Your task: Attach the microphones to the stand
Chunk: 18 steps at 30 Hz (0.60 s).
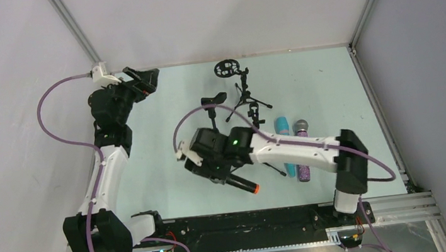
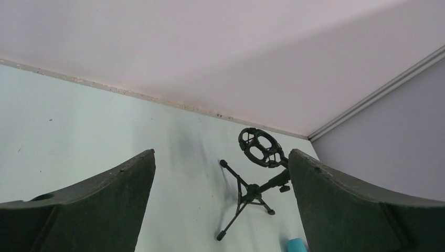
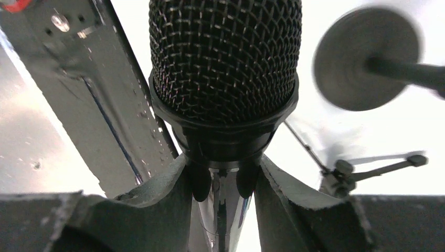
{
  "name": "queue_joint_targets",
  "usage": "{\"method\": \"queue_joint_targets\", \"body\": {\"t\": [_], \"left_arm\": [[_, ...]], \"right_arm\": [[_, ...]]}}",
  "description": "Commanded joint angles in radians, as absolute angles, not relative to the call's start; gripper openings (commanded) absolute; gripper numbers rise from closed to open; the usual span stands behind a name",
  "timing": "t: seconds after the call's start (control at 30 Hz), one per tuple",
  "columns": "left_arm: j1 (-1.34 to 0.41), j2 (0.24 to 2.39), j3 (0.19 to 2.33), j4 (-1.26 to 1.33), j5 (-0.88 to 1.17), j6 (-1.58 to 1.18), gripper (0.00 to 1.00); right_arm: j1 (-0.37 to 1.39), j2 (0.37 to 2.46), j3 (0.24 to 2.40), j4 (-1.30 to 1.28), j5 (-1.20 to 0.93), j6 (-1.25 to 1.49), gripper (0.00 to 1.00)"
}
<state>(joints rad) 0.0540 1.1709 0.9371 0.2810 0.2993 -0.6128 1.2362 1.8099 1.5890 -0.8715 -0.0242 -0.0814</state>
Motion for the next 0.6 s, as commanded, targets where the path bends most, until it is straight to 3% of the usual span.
{"method": "queue_joint_targets", "body": {"t": [0.0,0.27,0.57], "left_arm": [[0.064,1.165,0.965,0.305,0.304,-0.62,1.0],[0.064,1.172,0.981,0.304,0.331,-0.622,1.0],[0.058,1.189,1.012,0.305,0.41,-0.626,1.0]], "right_arm": [[1.202,1.638,1.661,-0.801,-0.028,-0.071,0.0],[1.149,1.3,1.487,-0.506,-0.086,-0.007,0.0],[0.958,0.905,1.158,-0.066,-0.126,0.136,0.0]]}}
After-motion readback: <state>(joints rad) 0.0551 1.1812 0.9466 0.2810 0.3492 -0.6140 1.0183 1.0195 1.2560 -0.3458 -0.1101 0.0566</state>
